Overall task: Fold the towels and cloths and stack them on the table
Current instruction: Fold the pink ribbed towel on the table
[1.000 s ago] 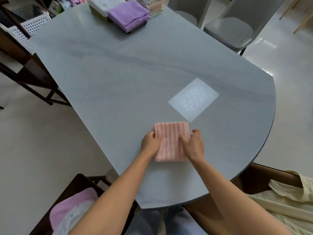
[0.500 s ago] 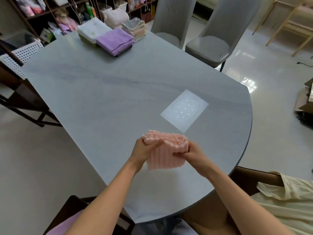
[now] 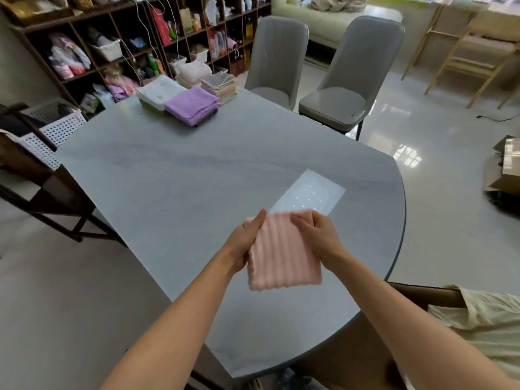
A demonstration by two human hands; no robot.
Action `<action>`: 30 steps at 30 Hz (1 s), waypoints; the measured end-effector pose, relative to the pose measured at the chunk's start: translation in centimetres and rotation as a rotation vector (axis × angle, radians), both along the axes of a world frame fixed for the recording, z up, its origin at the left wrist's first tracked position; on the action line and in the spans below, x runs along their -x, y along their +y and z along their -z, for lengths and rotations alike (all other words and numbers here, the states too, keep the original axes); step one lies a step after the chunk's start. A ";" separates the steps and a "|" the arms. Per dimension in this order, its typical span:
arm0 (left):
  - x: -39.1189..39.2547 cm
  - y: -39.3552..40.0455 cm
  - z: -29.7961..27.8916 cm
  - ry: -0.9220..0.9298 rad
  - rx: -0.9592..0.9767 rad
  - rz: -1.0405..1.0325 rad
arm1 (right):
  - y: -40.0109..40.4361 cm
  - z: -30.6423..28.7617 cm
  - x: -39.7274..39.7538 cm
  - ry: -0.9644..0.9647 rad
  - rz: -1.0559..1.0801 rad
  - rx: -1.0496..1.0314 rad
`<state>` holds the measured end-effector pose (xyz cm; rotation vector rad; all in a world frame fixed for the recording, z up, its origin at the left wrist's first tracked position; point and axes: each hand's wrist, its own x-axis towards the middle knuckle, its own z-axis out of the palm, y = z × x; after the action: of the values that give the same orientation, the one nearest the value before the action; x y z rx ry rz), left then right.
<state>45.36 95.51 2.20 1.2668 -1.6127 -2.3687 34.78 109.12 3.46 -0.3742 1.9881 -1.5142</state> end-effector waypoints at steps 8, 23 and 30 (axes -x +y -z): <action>2.4 2.0 0.2 -0.124 -0.028 0.204 | 2.5 1.4 2.1 -0.315 0.230 -0.217; 21.9 5.8 3.6 0.061 0.276 0.231 | 8.6 6.8 17.4 0.127 0.219 -0.106; 31.1 7.4 9.0 -0.001 0.408 0.225 | 9.2 11.7 27.0 0.274 0.222 -0.343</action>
<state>14.22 102.93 -6.79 1.0534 -2.1933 -1.9828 7.76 118.28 -8.26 -0.2312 2.5260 -1.2639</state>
